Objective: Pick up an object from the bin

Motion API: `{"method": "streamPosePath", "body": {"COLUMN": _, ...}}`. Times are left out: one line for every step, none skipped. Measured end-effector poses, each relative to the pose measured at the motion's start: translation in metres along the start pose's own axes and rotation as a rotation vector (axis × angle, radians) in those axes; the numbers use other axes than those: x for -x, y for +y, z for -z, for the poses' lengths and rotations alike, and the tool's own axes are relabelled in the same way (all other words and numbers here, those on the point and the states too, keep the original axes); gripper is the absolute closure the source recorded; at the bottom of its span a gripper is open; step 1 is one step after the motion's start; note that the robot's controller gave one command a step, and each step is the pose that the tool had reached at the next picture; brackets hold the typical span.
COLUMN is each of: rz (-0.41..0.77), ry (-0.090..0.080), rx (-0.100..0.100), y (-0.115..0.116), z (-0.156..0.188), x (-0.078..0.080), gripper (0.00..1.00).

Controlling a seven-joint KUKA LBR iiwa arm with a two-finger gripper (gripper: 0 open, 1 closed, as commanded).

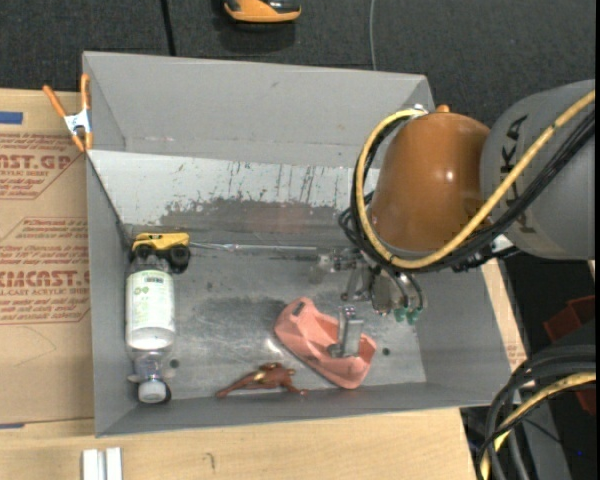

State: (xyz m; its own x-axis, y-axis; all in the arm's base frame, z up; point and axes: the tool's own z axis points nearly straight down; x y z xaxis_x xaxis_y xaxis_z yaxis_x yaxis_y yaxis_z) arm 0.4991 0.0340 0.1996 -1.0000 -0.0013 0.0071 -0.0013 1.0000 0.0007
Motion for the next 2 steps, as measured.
{"method": "streamPosePath", "body": {"rz": -0.001, "ry": -0.008, "rx": 0.001, "y": 0.000, "z": 0.004, "x": 0.002, "gripper": 0.00}}
{"method": "streamPosePath", "body": {"rz": -0.016, "ry": -0.014, "rx": 0.001, "y": -0.019, "z": -0.056, "x": -0.005, "gripper": 0.00}}
